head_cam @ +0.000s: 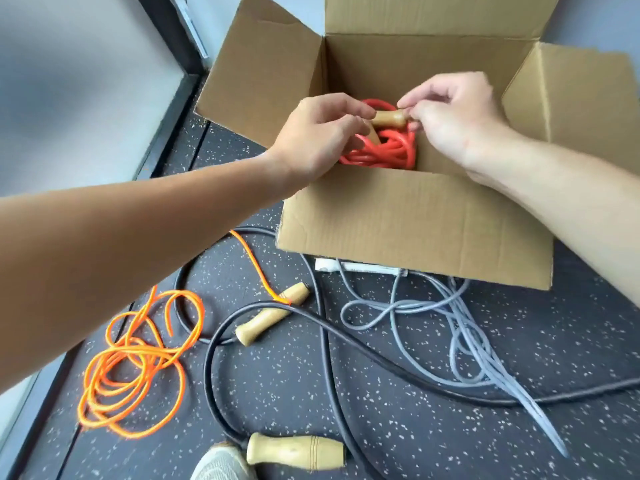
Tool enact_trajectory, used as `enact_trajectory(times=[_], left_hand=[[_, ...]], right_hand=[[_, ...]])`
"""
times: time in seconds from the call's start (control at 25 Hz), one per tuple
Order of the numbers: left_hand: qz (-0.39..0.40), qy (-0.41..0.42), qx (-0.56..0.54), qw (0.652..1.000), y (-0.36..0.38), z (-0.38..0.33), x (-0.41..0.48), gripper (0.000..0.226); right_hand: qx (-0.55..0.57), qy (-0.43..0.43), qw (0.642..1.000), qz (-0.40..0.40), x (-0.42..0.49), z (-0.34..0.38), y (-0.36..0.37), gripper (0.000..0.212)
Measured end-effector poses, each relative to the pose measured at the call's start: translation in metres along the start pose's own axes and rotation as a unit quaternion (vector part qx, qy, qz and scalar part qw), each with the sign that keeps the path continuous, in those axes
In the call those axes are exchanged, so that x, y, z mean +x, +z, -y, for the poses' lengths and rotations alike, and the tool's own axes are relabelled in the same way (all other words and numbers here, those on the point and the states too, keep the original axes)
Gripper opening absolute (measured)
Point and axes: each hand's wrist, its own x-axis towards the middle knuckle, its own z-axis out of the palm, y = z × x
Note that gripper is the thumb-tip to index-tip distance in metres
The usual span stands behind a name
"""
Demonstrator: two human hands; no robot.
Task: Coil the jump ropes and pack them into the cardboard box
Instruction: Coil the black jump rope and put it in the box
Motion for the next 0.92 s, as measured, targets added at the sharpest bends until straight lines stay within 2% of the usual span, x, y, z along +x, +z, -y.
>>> enact_trajectory(times=[0.2,0.28,0.36,0.48,0.52,0.6,0.64,0.68,0.76,0.84,0.92], left_hand=[[-0.048,0.062,0.034,0.996,-0.013,0.001,-0.07,0.023],[-0.068,0.047,0.043,0.996,-0.023,0.009,-0.104,0.026],[-0.065,0.011,0.066,0.996,-0.031,0.029,-0.133,0.024],[0.005,-0.06,0.184,0.981,-0.037,0.089,-0.157,0.01],[0.034,-0.066,0.249,0.966,-0.037,0.108,-0.164,0.014],[0.083,-0.014,0.384,0.919,-0.04,0.141,-0.169,0.035],[0.089,0.013,0.429,0.899,-0.04,0.155,-0.167,0.042],[0.087,0.025,0.462,0.882,-0.04,0.16,-0.166,0.043],[0.067,0.03,0.485,0.871,-0.041,0.163,-0.164,0.042],[0.019,0.013,0.457,0.889,-0.041,0.164,-0.163,0.043],[-0.04,-0.054,0.393,0.917,-0.043,0.153,-0.16,0.033]], right_hand=[[0.03,-0.134,0.99,-0.029,-0.091,0.034,0.002,0.026],[0.022,-0.157,0.987,0.001,-0.134,0.037,-0.003,0.026],[-0.003,-0.149,0.987,0.059,-0.169,0.027,-0.002,0.025],[-0.091,-0.078,0.974,0.194,-0.202,-0.014,0.025,0.018],[-0.126,-0.064,0.96,0.241,-0.208,-0.03,0.036,0.015],[-0.206,-0.034,0.918,0.337,-0.218,-0.056,0.055,0.03],[-0.225,-0.013,0.9,0.373,-0.219,-0.068,0.063,0.035],[-0.222,0.004,0.896,0.384,-0.218,-0.075,0.067,0.031],[-0.194,0.009,0.919,0.343,-0.211,-0.075,0.072,0.021],[-0.171,-0.019,0.949,0.264,-0.198,-0.062,0.066,0.019],[-0.122,-0.071,0.972,0.189,-0.183,-0.035,0.043,0.017]])
